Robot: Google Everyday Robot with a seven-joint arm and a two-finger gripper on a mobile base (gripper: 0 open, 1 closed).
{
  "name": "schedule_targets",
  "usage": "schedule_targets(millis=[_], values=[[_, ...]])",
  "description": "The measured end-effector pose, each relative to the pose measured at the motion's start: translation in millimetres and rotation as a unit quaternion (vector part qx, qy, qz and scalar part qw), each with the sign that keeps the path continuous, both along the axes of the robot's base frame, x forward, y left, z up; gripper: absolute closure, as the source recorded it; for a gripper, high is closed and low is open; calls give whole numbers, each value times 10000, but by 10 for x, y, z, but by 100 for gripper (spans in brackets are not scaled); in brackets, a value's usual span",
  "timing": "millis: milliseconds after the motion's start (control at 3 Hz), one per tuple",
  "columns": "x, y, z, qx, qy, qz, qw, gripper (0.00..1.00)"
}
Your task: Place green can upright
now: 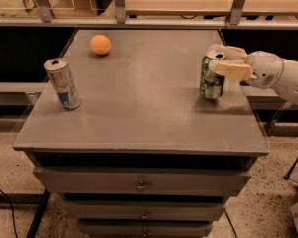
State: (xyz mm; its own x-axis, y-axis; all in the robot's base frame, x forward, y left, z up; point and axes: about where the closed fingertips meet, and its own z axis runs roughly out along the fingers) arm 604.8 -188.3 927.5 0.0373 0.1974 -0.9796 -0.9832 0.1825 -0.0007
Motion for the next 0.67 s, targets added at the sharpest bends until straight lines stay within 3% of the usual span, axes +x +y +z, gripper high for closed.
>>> schedule_targets(millis=[333, 667], values=[[-4, -36, -65, -61, -21, -22, 10000, 12], [-5, -70, -105, -99, 2, -50, 9999, 0]])
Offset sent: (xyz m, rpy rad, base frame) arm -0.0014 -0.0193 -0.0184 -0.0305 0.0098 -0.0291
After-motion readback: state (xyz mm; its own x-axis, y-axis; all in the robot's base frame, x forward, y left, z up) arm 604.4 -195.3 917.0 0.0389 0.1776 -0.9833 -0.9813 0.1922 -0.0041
